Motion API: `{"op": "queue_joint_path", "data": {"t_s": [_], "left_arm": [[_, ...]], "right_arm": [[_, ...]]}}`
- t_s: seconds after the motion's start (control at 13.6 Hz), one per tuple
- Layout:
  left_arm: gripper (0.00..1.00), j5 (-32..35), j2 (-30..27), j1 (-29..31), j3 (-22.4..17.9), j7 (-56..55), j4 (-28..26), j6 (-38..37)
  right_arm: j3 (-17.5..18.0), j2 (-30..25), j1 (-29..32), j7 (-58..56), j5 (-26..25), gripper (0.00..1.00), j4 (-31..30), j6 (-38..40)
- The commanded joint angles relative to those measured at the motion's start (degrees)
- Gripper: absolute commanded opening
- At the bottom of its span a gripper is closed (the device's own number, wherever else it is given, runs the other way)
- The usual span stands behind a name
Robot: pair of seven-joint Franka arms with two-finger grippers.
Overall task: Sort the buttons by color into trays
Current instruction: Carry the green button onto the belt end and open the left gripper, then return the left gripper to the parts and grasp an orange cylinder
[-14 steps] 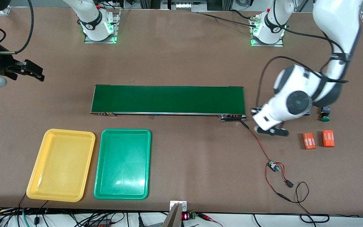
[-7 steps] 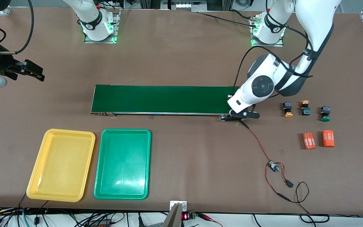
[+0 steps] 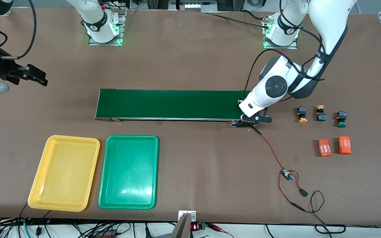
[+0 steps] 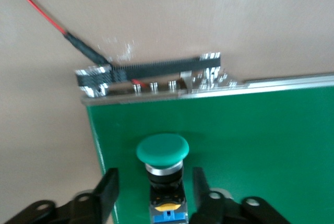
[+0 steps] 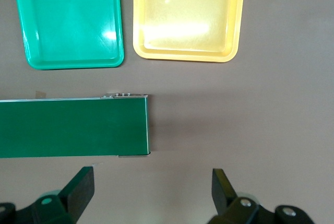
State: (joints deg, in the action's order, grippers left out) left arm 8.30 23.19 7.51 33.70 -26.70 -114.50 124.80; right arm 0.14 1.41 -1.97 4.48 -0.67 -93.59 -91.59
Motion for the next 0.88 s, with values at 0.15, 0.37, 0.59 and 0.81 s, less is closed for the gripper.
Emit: {"op": "queue_joint_path", "data": {"t_s": [0.15,0.37,0.59,0.81], "left_arm": [[1.0,-0.1,-1.2,2.8,-0.9,1.3,14.6,-16.6],[1.0,0.0,1.2,7.9,-1.8,3.5,19.2,-16.4],[1.0,4.6,5.8,11.4,-5.0,8.8,23.8,-16.2],[1.0,8.0,9.8,14.0,-5.8,12.5,25.5,-16.1]], "right_arm": [[0.0,0.5,-1.2,1.1,-0.2,1.0,-0.2,0.5],[0.0,0.6,-1.1,0.0,-0.3,1.0,-0.3,1.3],[0.0,0.8,-2.2,-0.3,-0.3,1.0,-0.3,2.1],[0.0,0.9,-2.2,-0.4,-0.2,1.0,-0.3,2.4]]}}
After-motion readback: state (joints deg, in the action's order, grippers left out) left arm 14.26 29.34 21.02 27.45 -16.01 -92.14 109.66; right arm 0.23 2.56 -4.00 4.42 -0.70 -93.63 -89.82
